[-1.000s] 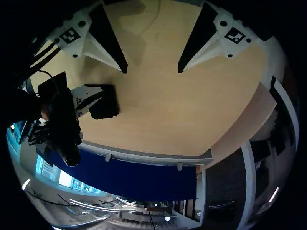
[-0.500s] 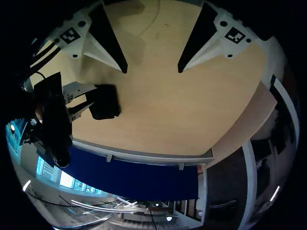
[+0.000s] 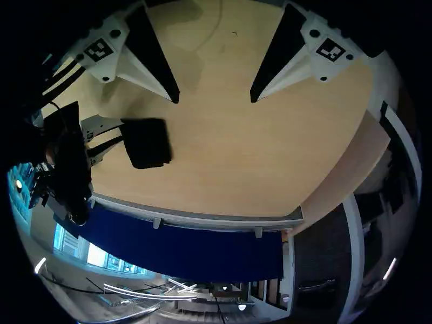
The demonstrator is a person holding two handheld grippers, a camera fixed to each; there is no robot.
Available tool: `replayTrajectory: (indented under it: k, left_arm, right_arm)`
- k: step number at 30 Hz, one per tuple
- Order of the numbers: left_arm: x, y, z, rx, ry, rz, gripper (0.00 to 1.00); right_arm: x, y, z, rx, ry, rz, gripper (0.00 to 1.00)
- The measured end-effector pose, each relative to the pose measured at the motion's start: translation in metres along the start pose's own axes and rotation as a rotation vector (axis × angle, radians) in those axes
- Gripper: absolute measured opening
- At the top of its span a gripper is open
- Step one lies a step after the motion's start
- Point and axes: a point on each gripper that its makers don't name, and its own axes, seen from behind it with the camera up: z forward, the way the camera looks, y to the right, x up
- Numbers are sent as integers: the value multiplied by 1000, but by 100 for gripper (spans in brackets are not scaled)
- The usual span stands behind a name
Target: Fold towel
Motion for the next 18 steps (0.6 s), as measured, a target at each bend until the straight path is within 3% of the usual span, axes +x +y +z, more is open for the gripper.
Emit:
replayTrajectory:
  k: [8, 18]
  left_arm:
    - [0, 2, 3, -6, -2, 2, 98]
    - [1, 3, 3, -6, -2, 2, 98]
  right_arm:
    - [-30, 12, -2, -31, -34, 29, 79]
    - [-38, 13, 10, -33, -55, 67, 50]
